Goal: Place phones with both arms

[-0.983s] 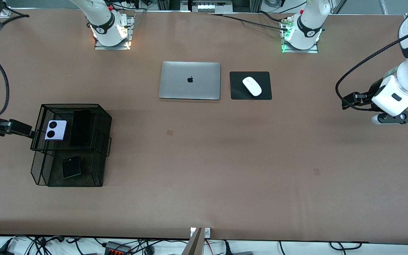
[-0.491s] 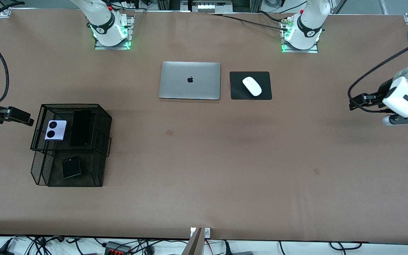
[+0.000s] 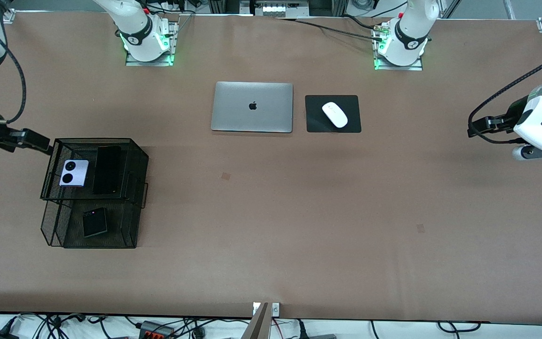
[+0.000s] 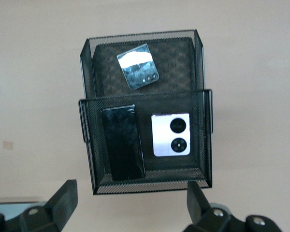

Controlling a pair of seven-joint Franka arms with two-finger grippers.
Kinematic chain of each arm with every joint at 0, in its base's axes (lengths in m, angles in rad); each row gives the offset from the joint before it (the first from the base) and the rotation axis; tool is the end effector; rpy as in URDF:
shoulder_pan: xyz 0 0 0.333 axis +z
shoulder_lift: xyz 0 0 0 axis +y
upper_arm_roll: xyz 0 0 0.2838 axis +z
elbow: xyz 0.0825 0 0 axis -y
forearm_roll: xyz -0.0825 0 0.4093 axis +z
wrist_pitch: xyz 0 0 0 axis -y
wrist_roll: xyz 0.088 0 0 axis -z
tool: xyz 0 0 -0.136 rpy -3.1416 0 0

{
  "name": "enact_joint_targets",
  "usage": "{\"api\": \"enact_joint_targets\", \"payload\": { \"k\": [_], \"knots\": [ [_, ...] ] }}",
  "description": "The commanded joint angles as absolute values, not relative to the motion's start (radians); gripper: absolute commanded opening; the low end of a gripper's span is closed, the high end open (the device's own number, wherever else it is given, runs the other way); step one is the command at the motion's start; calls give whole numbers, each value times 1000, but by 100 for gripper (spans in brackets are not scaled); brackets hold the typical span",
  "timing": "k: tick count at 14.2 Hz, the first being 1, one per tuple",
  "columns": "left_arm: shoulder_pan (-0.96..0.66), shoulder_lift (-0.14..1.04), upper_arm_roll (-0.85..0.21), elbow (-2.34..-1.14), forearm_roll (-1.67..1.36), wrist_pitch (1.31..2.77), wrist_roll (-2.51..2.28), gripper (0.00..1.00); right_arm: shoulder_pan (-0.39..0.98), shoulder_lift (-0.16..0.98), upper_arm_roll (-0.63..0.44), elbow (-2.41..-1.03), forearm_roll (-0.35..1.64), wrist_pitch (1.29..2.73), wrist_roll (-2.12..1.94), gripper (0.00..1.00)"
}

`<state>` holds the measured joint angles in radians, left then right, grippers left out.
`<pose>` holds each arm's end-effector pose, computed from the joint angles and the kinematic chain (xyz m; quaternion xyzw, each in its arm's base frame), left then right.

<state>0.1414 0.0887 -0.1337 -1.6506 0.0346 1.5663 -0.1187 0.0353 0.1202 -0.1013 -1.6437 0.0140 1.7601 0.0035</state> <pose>0.5878 0.0112 0.4724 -0.9943 -0.0613 0.0852 0.0161 0.6198 -0.0372 0.4713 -0.9994 0.0357 0.0016 0.0009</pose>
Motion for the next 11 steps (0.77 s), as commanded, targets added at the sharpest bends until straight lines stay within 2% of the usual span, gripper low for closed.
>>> {"api": "enact_joint_targets", "payload": {
  "k": [1,5,11],
  "knots": [
    [144,71,-147,-1637,23,1517,-120,100,18,61,-78,-1706,-6,1772,5,100],
    [159,63,-143,-1612,-24,1485,11,100,20,60,-75,-1648,-2,1659,21,100],
    [157,64,-162,-1611,-43,1508,-18,100,21,49,-77,-1647,-6,1660,6,100]
  ]
}}
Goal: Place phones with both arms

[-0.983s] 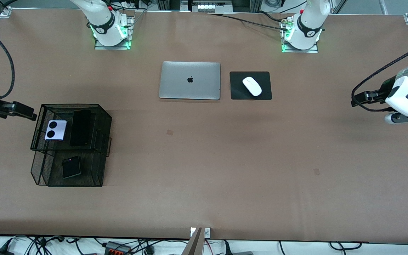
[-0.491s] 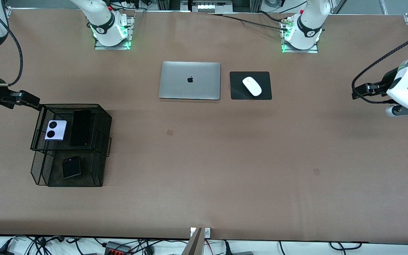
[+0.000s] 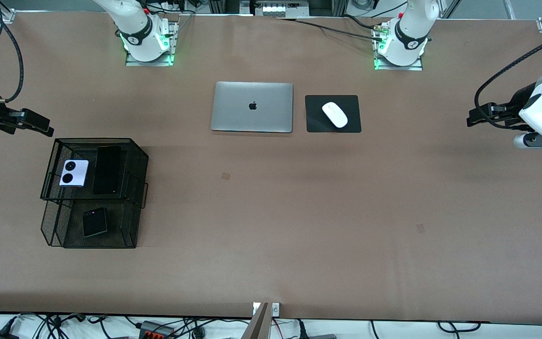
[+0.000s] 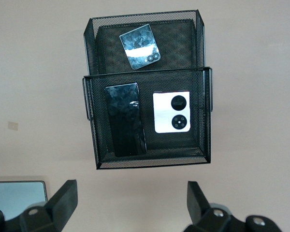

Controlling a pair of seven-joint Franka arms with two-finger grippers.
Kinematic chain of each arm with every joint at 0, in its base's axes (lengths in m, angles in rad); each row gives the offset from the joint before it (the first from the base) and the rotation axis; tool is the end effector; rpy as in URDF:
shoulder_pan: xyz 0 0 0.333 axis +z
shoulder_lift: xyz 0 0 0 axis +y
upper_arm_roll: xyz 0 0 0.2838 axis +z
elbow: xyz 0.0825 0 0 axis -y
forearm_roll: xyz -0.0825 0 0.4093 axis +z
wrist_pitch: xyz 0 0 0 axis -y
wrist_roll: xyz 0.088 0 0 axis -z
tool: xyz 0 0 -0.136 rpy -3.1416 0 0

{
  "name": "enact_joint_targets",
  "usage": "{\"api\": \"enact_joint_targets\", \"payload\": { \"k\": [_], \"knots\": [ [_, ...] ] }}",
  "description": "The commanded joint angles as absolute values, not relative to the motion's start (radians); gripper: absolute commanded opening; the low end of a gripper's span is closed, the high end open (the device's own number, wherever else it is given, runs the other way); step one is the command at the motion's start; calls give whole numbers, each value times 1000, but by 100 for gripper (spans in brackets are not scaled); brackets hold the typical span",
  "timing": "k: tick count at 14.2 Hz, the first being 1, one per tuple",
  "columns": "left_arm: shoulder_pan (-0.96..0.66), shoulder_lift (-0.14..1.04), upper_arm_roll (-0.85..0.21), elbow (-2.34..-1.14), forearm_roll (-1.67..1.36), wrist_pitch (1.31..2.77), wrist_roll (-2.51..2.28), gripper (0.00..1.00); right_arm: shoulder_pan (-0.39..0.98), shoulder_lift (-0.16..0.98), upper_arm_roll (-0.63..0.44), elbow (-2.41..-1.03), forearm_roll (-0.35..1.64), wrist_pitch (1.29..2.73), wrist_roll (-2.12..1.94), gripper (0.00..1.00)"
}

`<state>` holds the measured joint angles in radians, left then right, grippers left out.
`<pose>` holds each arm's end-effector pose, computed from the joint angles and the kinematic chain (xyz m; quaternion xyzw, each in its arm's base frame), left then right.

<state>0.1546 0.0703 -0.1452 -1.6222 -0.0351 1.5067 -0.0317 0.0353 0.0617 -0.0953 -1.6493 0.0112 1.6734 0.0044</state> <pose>0.5798 0.0023 0.4931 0.9953 0.0207 -0.0926 0.0216 0.5985 -0.0335 0.4966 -0.9993 0.0328 0.0186 0.0031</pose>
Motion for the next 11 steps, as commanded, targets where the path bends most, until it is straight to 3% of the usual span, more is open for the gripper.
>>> {"api": "enact_joint_targets", "payload": {
  "k": [1,11],
  "knots": [
    [158,60,-169,-1617,-44,1522,-18,100,21,49,-75,-1647,-6,1661,5,100],
    [184,77,-156,-1615,-49,1539,117,100,26,46,-74,-1652,-38,1655,-25,100]
  ]
}}
